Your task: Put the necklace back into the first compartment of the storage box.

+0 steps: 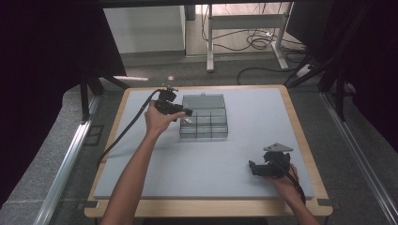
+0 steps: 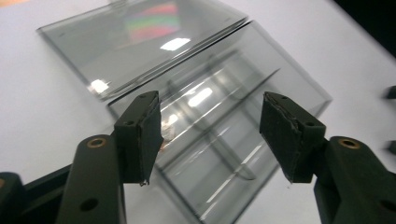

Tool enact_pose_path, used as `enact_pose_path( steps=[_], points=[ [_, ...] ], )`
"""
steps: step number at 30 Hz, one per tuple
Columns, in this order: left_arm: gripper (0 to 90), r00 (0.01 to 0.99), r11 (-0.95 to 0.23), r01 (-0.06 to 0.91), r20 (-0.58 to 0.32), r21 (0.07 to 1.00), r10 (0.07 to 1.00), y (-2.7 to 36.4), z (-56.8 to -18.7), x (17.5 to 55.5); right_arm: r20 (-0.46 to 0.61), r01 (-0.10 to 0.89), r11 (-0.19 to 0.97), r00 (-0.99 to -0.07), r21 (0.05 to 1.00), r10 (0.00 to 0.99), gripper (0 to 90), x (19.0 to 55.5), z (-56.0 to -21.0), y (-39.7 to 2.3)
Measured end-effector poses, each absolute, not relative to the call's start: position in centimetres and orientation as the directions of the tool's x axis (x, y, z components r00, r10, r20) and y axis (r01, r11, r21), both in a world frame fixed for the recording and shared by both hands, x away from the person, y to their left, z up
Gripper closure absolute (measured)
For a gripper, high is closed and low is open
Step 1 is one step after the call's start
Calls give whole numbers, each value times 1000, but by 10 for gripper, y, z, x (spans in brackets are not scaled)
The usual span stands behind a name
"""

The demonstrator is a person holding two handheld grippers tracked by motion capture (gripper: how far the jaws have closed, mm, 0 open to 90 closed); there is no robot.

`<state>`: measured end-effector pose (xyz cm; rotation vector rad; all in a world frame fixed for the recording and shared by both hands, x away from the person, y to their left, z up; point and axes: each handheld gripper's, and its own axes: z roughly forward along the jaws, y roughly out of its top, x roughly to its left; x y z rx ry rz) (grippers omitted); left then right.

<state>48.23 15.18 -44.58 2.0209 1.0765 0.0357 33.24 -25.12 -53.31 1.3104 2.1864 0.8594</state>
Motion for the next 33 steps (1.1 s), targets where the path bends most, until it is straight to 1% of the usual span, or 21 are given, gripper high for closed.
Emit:
enact_pose_path(
  steps=[3,4,7,12,16,19,22,26,28,29,30,31,32,33],
  points=[
    [393,647,-315,671,-321,671,692,151,-443,482,-60,613,355,-448,706,892,20,332,-533,-251],
    [402,650,-315,664,-316,678,691,151,-442,482,-59,613,355,-448,706,892,20,332,-533,-251],
    [428,662,-315,663,-336,680,670,150,-439,482,-59,613,355,-448,706,892,20,332,-533,-251],
    [458,682,-330,645,-324,690,656,147,-433,482,-59,613,355,-448,706,892,20,332,-533,-251],
    [527,686,-328,632,-310,702,658,148,-429,481,-59,613,355,-448,706,892,20,332,-533,-251],
    [560,692,-357,618,-268,701,671,146,-427,480,-59,613,355,-448,706,892,20,332,-533,-251],
    [542,707,-392,601,-235,696,667,140,-424,480,-59,613,355,-448,706,892,20,332,-533,-251],
    [471,711,-392,579,-207,715,672,136,-419,479,-59,614,355,-448,706,892,20,332,-533,-251],
    [423,705,-431,596,-185,677,685,133,-421,481,-59,614,354,-448,706,892,20,332,-533,-251],
    [421,707,-457,608,-181,650,684,131,-423,482,-59,613,354,-448,706,892,20,332,-533,-251],
    [443,711,-450,601,-187,660,678,131,-424,480,-59,614,355,-448,706,892,20,332,-533,-251],
    [500,707,-409,605,-224,683,671,135,-424,480,-59,613,355,-448,706,892,20,332,-533,-251],
    [528,699,-383,616,-252,688,670,137,-425,481,-59,613,355,-448,706,892,20,332,-533,-251],
    [529,692,-378,631,-270,678,670,139,-426,482,-59,613,355,-448,706,892,20,332,-533,-251]
  ],
)
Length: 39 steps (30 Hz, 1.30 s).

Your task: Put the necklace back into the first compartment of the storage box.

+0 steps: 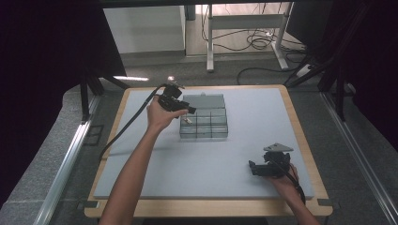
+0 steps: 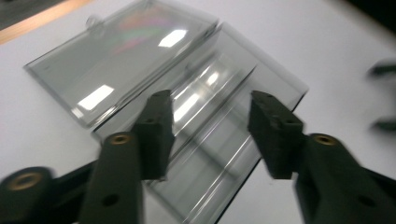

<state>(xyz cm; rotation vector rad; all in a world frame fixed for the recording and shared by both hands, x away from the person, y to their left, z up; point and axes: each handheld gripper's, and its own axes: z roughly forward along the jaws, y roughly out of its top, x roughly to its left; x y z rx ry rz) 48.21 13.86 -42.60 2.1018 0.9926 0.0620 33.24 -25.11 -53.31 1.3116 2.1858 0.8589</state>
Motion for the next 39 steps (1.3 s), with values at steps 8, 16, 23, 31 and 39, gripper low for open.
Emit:
enact_pose_path(
  steps=[8,16,23,31,39],
  points=[
    [582,696,-392,616,-239,684,677,137,-426,478,-59,614,355,-448,705,892,20,332,-533,-251],
    [572,709,-407,587,-202,700,675,145,-417,463,-59,614,355,-448,705,892,20,332,-533,-251],
    [564,743,-419,550,-194,723,641,156,-410,428,-60,614,354,-446,706,893,19,332,-533,-251],
    [551,744,-402,553,-216,730,632,186,-425,379,-60,615,354,-446,704,893,19,332,-533,-251],
    [533,723,-349,571,-254,744,642,214,-459,335,-62,616,356,-445,703,893,18,332,-533,-251]
  ],
)
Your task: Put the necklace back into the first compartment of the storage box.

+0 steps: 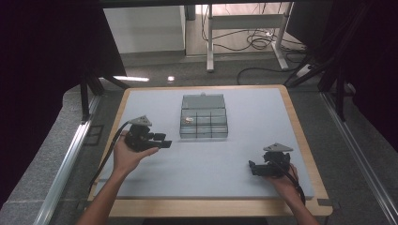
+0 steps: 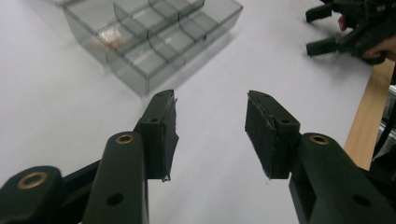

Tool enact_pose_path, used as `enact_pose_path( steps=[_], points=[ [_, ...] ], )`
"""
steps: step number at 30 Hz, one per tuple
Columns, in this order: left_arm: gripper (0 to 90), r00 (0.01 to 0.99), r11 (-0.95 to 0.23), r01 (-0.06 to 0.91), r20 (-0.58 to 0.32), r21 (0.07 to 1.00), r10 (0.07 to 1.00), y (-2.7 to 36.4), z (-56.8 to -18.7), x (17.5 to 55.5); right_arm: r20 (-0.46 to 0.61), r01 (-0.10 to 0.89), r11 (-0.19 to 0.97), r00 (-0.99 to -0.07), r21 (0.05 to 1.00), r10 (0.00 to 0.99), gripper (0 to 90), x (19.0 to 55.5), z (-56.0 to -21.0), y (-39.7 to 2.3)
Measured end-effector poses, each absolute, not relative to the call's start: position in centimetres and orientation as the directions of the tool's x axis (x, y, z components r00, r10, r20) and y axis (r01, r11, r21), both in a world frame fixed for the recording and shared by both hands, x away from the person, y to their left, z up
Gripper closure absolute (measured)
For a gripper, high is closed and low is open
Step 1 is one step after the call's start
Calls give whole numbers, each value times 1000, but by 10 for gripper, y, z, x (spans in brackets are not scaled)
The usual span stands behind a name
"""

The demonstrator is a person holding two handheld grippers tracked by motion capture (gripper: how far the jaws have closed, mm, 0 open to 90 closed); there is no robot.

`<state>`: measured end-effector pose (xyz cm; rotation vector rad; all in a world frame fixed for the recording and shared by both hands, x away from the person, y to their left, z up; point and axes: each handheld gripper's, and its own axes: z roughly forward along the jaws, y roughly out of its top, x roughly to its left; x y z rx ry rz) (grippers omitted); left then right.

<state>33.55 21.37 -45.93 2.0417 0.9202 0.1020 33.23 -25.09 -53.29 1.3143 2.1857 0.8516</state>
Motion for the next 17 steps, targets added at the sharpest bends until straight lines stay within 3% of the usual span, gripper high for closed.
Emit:
enact_pose_path(
  steps=[7,17],
  points=[
    [510,697,-323,596,-275,735,662,228,-481,318,-59,617,353,-444,703,894,18,332,-533,-251],
    [476,677,-281,596,-283,753,679,234,-478,311,-59,618,358,-449,700,891,22,331,-531,-254]
  ],
)
